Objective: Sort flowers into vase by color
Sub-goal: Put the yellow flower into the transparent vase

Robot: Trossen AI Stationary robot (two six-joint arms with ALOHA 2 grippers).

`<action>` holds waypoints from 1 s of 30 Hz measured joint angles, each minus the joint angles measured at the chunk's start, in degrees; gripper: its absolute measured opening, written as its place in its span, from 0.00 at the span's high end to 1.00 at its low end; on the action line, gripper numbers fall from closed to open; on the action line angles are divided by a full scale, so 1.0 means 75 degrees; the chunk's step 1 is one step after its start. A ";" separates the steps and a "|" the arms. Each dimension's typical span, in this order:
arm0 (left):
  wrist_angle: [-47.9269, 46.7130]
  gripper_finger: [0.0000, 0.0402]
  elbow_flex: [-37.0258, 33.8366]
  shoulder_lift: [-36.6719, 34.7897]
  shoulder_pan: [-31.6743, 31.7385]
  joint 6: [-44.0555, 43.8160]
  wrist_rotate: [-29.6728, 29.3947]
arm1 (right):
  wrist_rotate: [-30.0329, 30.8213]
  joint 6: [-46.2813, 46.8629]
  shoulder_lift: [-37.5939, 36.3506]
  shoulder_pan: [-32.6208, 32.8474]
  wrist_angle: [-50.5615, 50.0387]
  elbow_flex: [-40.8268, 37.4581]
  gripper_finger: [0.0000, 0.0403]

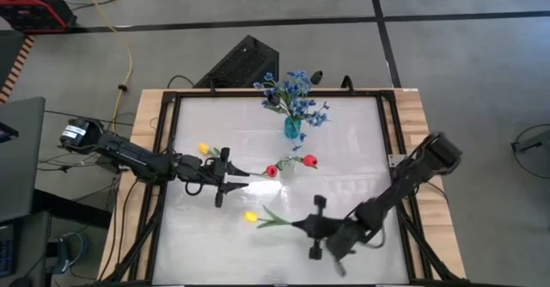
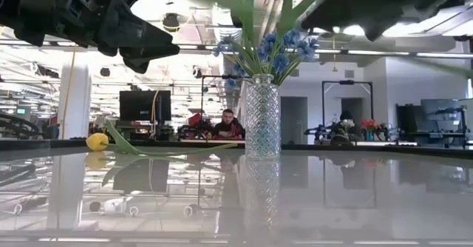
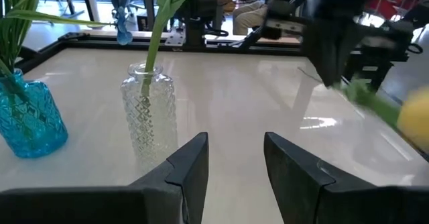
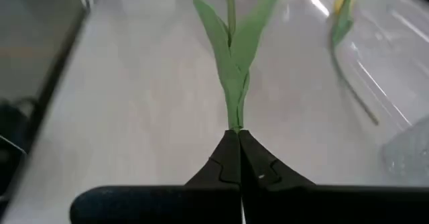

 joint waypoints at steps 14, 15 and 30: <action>0.0199 0.67 -0.0003 0.0000 -0.0002 0.0098 0.0193 | -0.0614 -0.7026 -0.0683 -0.0151 1.1255 -0.2327 0.96; 0.0203 0.67 -0.0003 0.0000 -0.0002 0.0098 0.0192 | -0.0854 -0.7346 -0.0688 -0.0166 1.1600 -0.2327 0.96; 0.0199 0.67 -0.0003 0.0000 -0.0002 0.0095 0.0190 | -0.0488 -0.8850 -0.3266 -0.1475 1.1721 -0.3507 0.96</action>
